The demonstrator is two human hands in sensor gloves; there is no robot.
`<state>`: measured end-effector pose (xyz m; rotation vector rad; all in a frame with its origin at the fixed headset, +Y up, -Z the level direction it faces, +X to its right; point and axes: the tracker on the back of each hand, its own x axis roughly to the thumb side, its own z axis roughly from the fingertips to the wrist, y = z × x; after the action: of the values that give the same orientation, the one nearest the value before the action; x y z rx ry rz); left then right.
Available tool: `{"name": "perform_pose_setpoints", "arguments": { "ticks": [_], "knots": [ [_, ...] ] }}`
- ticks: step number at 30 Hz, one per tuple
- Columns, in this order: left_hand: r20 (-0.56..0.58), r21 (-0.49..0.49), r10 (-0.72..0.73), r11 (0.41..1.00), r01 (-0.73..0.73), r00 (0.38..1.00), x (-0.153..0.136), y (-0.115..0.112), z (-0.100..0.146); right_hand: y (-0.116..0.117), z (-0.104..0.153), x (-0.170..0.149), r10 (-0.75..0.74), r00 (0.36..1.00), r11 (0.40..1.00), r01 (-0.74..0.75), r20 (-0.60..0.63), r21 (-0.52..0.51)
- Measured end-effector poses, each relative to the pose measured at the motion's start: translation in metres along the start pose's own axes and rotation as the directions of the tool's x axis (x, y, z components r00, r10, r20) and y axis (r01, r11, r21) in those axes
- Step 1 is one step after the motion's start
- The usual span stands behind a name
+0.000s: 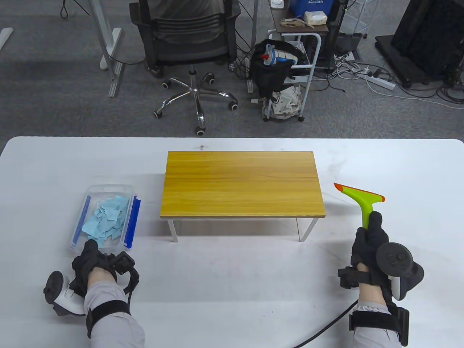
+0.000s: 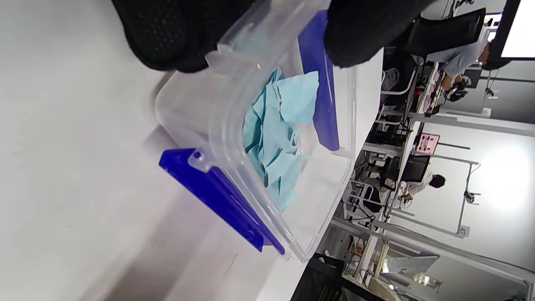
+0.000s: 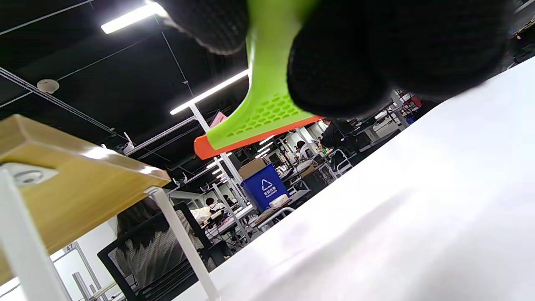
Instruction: Scrape paper scraps from tabletop organizer into plastic storage box
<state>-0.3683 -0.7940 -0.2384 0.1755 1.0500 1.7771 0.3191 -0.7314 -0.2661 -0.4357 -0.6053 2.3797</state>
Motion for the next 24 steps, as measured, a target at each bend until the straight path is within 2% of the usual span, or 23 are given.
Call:
{"name": "perform_pose_setpoints", "arguments": {
  "ticks": [3,6,8,10,13,16,20,21,24],
  "knots": [
    [0.042,-0.004,-0.078,0.997,0.078,0.996,0.007,-0.002,0.010,0.001,0.000,0.000,-0.009,1.000,1.000,0.009,-0.003,0.004],
    [0.163,0.009,-0.187,0.982,0.188,0.969,0.019,-0.010,0.023,0.001,0.001,0.000,-0.016,1.000,1.000,0.016,-0.004,0.007],
    [0.274,0.012,-0.265,0.962,0.272,0.924,0.028,-0.019,0.033,0.002,0.001,0.000,-0.017,1.000,1.000,0.017,-0.003,0.009],
    [0.418,0.019,-0.351,0.926,0.378,0.838,0.038,-0.035,0.049,0.003,0.001,0.000,-0.017,1.000,1.000,0.017,-0.001,0.014],
    [0.596,0.009,-0.387,0.879,0.476,0.703,0.047,-0.060,0.074,0.004,0.001,0.001,-0.018,1.000,1.000,0.018,0.001,0.018],
    [0.755,0.003,-0.389,0.807,0.590,0.529,0.049,-0.090,0.107,0.004,0.002,0.000,-0.018,1.000,1.000,0.018,-0.001,0.018],
    [0.912,0.032,-0.327,0.657,0.753,0.246,0.036,-0.130,0.159,0.004,0.002,0.000,-0.021,1.000,1.000,0.021,-0.004,0.018],
    [0.930,0.044,-0.311,0.626,0.779,0.198,0.031,-0.136,0.167,0.004,0.002,0.000,-0.020,1.000,1.000,0.020,-0.004,0.018],
    [0.965,0.136,-0.263,0.489,0.861,-0.003,0.005,-0.156,0.196,0.005,0.002,0.000,-0.017,1.000,1.000,0.017,-0.001,0.020]
  ]
}}
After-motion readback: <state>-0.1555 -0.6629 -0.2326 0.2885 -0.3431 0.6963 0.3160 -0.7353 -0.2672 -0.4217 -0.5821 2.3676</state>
